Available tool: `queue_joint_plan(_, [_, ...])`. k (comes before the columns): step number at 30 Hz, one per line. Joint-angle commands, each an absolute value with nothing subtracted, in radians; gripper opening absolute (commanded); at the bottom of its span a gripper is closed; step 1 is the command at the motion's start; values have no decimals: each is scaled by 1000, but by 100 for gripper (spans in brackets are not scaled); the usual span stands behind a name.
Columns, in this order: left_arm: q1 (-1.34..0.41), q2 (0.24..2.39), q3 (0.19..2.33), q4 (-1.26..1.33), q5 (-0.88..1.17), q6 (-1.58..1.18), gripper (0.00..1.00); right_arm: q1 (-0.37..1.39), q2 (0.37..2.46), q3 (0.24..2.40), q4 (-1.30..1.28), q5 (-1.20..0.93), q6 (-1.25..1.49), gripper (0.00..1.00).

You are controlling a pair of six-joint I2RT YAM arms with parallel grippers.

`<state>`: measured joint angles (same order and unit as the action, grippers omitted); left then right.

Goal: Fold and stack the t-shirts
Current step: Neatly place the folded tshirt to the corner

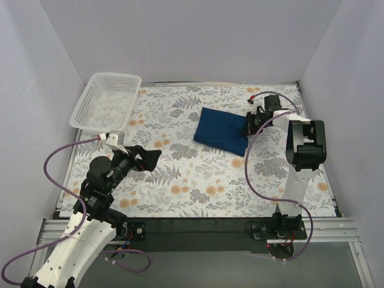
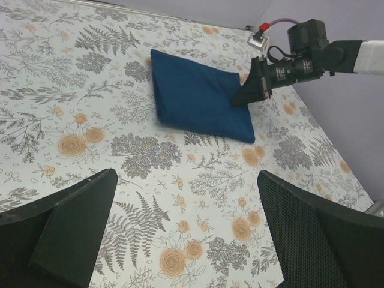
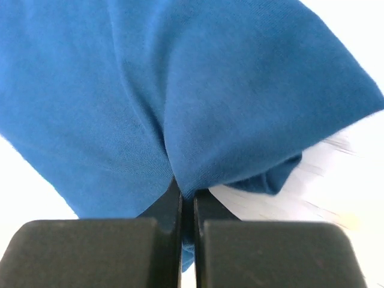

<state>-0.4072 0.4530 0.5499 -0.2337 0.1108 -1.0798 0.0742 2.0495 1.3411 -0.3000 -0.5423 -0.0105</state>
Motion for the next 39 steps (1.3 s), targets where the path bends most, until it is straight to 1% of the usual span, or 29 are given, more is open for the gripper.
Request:
queue_joint_plan(1, [-399, 449, 555, -268, 113, -1088, 96, -52, 2059, 1425, -481, -367, -335, 1])
queue_joint_plan(3, [-400, 442, 551, -271, 115, -1085, 96, -104, 2072, 1483, -543, -338, -466, 1])
queue_joint_plan(4, [-400, 439, 551, -273, 118, -1085, 96, -123, 2097, 1550, -566, -324, -559, 1])
queue_joint_plan(5, [-400, 436, 549, -273, 118, -1085, 96, -138, 2114, 1584, -616, -274, -602, 1])
queue_joint_plan(8, [-400, 425, 535, -275, 124, -1088, 96, -187, 2180, 1699, -649, -140, -722, 1])
queue_joint_plan(13, [-400, 422, 523, -275, 135, -1091, 96, -248, 2264, 1848, -663, -46, -805, 1])
queue_joint_plan(14, [-400, 422, 522, -275, 140, -1091, 96, -259, 2273, 1902, -663, -38, -807, 10])
queue_joint_plan(15, [-400, 423, 523, -276, 141, -1091, 96, -265, 2279, 1920, -663, -31, -810, 23])
queue_joint_plan(16, [-400, 425, 522, -275, 143, -1089, 96, -265, 2275, 1934, -660, -19, -816, 42])
queue_joint_plan(17, [-399, 428, 525, -275, 146, -1089, 96, -265, 2269, 1954, -657, -9, -824, 49])
queue_joint_plan(18, [-400, 429, 525, -275, 147, -1089, 96, -265, 2261, 1957, -641, -5, -825, 51])
queue_joint_plan(20, [-400, 436, 531, -273, 150, -1086, 96, -264, 2214, 1945, -589, 44, -821, 60])
queue_joint_plan(22, [-400, 446, 537, -273, 150, -1085, 96, -259, 2152, 1911, -519, 76, -825, 64])
queue_joint_plan(24, [-399, 449, 543, -273, 147, -1080, 96, -253, 2096, 1892, -496, 77, -821, 64])
queue_joint_plan(27, [-400, 453, 546, -272, 143, -1074, 96, -242, 2017, 1830, -540, -127, -825, 63])
queue_joint_plan(28, [-400, 451, 546, -272, 135, -1075, 96, -238, 1970, 1765, -570, -284, -837, 62])
queue_joint_plan(30, [-400, 449, 542, -267, 138, -1086, 96, -226, 1933, 1689, -633, -443, -839, 57])
queue_joint_plan(31, [-400, 448, 538, -262, 143, -1091, 96, -218, 1913, 1622, -640, -545, -831, 42])
queue_joint_plan(33, [-400, 442, 529, -259, 147, -1103, 96, -192, 1922, 1569, -641, -622, -784, 19])
queue_joint_plan(34, [-400, 440, 528, -258, 150, -1106, 96, -183, 1937, 1559, -640, -661, -755, 2])
queue_joint_plan(39, [-400, 426, 520, -258, 150, -1111, 96, -160, 2078, 1609, -647, -779, -591, 1])
